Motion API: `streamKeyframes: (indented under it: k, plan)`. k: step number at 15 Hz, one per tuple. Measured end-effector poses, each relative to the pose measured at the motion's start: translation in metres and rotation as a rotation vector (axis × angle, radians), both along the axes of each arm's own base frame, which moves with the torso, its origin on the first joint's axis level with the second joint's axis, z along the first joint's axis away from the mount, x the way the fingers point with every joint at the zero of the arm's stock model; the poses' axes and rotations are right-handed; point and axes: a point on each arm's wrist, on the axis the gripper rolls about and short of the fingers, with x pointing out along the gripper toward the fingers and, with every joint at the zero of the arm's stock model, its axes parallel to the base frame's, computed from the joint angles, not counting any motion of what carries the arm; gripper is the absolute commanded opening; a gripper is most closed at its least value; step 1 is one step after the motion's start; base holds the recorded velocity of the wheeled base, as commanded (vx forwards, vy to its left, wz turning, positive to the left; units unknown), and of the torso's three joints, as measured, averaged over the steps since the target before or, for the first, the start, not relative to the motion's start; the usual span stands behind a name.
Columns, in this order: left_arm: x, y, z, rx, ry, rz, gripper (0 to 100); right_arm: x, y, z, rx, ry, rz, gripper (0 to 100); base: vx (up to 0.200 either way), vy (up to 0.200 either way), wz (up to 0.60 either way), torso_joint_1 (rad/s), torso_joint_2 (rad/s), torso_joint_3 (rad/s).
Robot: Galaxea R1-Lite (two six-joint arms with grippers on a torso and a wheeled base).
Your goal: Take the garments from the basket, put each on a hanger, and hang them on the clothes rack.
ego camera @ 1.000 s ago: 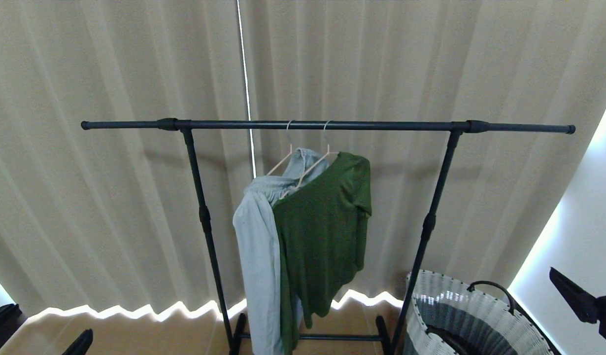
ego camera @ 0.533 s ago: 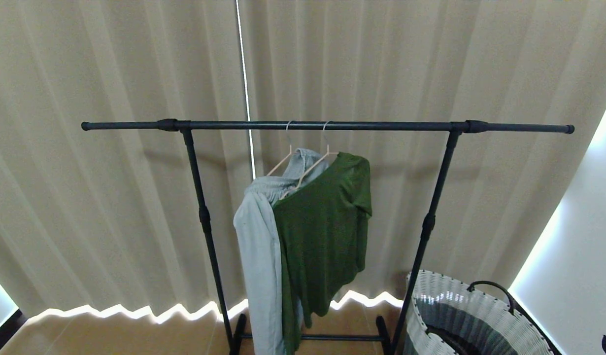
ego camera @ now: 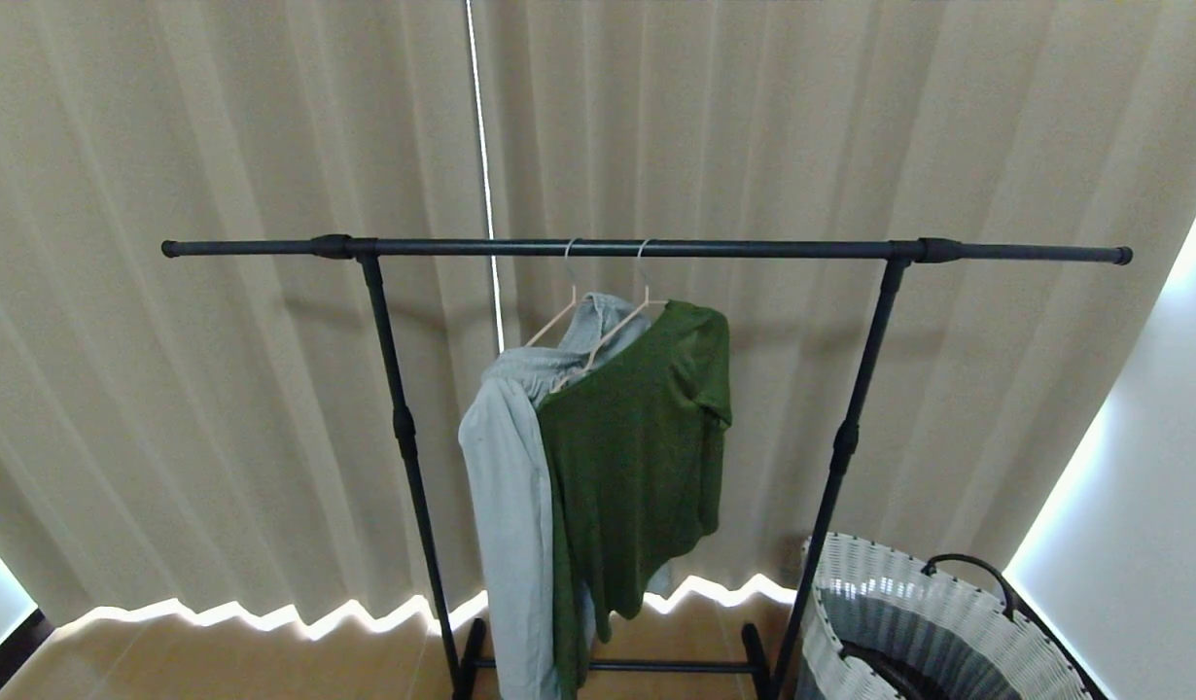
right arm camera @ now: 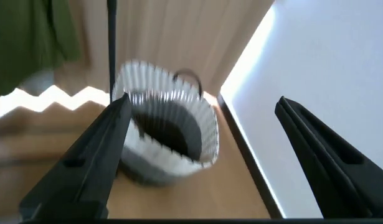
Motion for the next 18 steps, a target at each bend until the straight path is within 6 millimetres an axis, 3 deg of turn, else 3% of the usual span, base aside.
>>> streamKeyframes:
  k: [8,18]
  plan:
    - [0.0,0.0,0.0,-0.039,-0.009,-0.005,100,0.006,0.008,-0.014,0.123,-0.141,0.332,100,0.0,0.0,0.0,0.0,0.0,0.0]
    - [0.0,0.0,0.001,-0.057,-0.012,-0.004,100,0.007,0.008,-0.015,0.143,-0.141,0.335,100,0.0,0.0,0.0,0.0,0.0,0.0]
